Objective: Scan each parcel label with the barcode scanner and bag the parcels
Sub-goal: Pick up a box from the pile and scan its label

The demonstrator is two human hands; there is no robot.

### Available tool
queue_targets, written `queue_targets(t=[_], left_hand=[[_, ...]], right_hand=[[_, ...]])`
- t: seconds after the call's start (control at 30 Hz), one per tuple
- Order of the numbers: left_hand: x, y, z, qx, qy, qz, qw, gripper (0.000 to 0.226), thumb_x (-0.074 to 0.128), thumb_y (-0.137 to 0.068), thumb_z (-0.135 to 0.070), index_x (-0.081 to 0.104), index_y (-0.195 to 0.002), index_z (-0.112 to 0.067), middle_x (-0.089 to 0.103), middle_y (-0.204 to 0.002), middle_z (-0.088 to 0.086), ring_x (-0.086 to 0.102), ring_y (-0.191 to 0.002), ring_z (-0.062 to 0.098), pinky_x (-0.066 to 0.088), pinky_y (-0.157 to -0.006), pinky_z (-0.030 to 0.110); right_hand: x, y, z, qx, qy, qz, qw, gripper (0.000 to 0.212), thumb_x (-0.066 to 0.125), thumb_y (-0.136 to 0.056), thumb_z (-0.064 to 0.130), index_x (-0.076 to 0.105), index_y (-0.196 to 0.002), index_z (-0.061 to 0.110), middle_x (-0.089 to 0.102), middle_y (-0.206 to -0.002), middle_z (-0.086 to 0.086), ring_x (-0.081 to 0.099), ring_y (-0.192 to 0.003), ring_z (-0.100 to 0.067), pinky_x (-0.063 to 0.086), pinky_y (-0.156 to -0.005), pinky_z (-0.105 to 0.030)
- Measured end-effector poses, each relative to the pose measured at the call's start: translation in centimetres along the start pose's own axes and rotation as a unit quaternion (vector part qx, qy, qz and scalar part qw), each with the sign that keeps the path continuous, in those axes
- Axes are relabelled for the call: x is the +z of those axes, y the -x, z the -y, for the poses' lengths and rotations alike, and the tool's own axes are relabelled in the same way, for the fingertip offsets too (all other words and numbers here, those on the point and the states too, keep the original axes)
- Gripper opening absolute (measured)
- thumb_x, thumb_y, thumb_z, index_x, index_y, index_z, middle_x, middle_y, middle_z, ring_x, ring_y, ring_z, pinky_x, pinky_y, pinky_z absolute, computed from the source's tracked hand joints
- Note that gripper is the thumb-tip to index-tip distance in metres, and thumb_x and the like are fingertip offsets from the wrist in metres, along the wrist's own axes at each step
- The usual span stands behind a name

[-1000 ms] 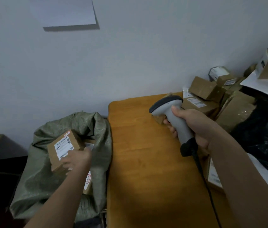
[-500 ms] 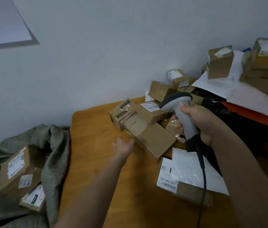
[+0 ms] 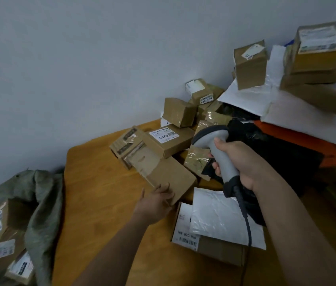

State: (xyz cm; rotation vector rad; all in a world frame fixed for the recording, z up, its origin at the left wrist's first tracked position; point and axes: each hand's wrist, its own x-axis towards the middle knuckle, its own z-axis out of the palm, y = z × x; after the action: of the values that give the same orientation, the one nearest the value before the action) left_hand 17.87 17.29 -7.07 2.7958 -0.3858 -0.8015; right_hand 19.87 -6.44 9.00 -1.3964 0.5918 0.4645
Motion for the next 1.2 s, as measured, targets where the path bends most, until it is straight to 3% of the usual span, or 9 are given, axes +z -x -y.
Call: queue_targets(t=[0.23,0.37,0.43,0.47,0.57,0.8,0.97,1.07,1.2], left_hand=[[-2.9,3.0,6.8,-0.029,-0.072,0.044,0.996,0.038,0.045,-0.096,-0.053,0.07,-0.11,-0.029,0.029,-0.156,-0.015,0.014,-0.147,0.005,0.003,-0.121,0.048],[-3.3,2.8,7.8,-0.183,-0.055,-0.047,0.98,0.058,0.033,-0.093,-0.065,0.06,-0.116,-0.019,0.061,-0.124,0.001,0.054,-0.121,0.016,0.019,-0.118,0.048],[-2.3,1.5,6.4,-0.285,0.033,-0.089,0.954,0.092,0.04,-0.078,-0.082,0.04,-0.139,-0.014,0.049,-0.138,0.011,0.045,-0.13,0.028,0.024,-0.116,0.052],[-1.7,0.9,5.6,-0.327,0.086,-0.081,0.938,0.114,0.047,-0.069,-0.087,0.018,-0.151,-0.013,0.029,-0.152,0.017,0.03,-0.14,0.035,0.019,-0.115,0.055],[0.1,-0.2,3.5,-0.379,0.153,-0.029,0.912,0.141,0.064,-0.059,-0.083,-0.028,-0.148,-0.023,-0.022,-0.158,0.017,-0.006,-0.146,0.043,0.005,-0.113,0.066],[-1.2,0.2,5.7,-0.346,0.291,-0.026,0.891,0.121,0.075,-0.07,-0.06,-0.01,-0.152,-0.031,0.004,-0.155,0.014,0.011,-0.141,0.042,0.027,-0.111,0.058],[-5.1,4.8,6.5,-0.255,0.585,0.024,0.77,0.083,0.068,-0.076,-0.06,0.03,-0.143,-0.029,0.047,-0.133,0.007,0.049,-0.114,0.031,0.049,-0.089,0.047],[-6.7,7.4,6.4,-0.205,0.681,0.049,0.701,0.063,0.063,-0.078,-0.058,0.05,-0.127,-0.02,0.059,-0.123,0.017,0.055,-0.112,0.038,0.045,-0.096,0.058],[-7.4,9.6,6.1,-0.072,0.833,0.067,0.544,0.065,0.052,-0.085,-0.053,0.05,-0.138,-0.014,0.057,-0.131,0.025,0.057,-0.114,0.043,0.043,-0.093,0.065]], right_hand=[[2.3,-2.2,-0.1,0.002,-0.027,0.027,0.999,0.039,0.056,-0.098,0.038,0.061,-0.112,0.001,0.063,-0.089,-0.011,0.058,-0.058,-0.015,0.05,-0.055,-0.026],[3.4,-2.8,-0.5,0.009,-0.025,0.043,0.999,0.038,0.056,-0.098,0.038,0.062,-0.104,0.001,0.063,-0.093,-0.013,0.058,-0.058,-0.015,0.05,-0.055,-0.026],[3.9,-3.0,-0.5,0.009,-0.025,0.045,0.999,0.035,0.056,-0.098,0.037,0.062,-0.101,0.002,0.063,-0.094,-0.013,0.058,-0.061,-0.016,0.05,-0.057,-0.027],[4.2,-3.1,-0.5,0.009,-0.024,0.045,0.999,0.035,0.056,-0.098,0.036,0.062,-0.101,0.002,0.063,-0.094,-0.013,0.058,-0.062,-0.016,0.05,-0.057,-0.027],[4.8,-3.0,-0.7,0.014,-0.015,0.04,0.999,0.036,0.056,-0.098,0.037,0.061,-0.104,0.002,0.063,-0.094,-0.013,0.058,-0.064,-0.017,0.05,-0.058,-0.028],[5.4,-2.6,-1.0,0.012,-0.008,0.022,1.0,0.036,0.056,-0.098,0.036,0.059,-0.112,0.003,0.063,-0.096,-0.012,0.058,-0.067,-0.017,0.05,-0.057,-0.027],[7.2,-2.1,-1.0,-0.005,-0.067,0.023,0.997,0.024,0.061,-0.096,0.028,0.061,-0.102,0.005,0.062,-0.088,-0.012,0.056,-0.06,-0.014,0.048,-0.057,-0.026],[8.7,-1.6,-1.7,-0.023,-0.094,0.004,0.995,0.027,0.07,-0.089,0.02,0.062,-0.109,0.003,0.064,-0.084,-0.011,0.057,-0.057,-0.012,0.048,-0.05,-0.024],[9.9,-0.6,-2.8,-0.05,-0.077,-0.031,0.995,0.02,0.072,-0.086,0.009,0.063,-0.101,0.0,0.062,-0.075,-0.008,0.057,-0.057,-0.011,0.048,-0.049,-0.021]])
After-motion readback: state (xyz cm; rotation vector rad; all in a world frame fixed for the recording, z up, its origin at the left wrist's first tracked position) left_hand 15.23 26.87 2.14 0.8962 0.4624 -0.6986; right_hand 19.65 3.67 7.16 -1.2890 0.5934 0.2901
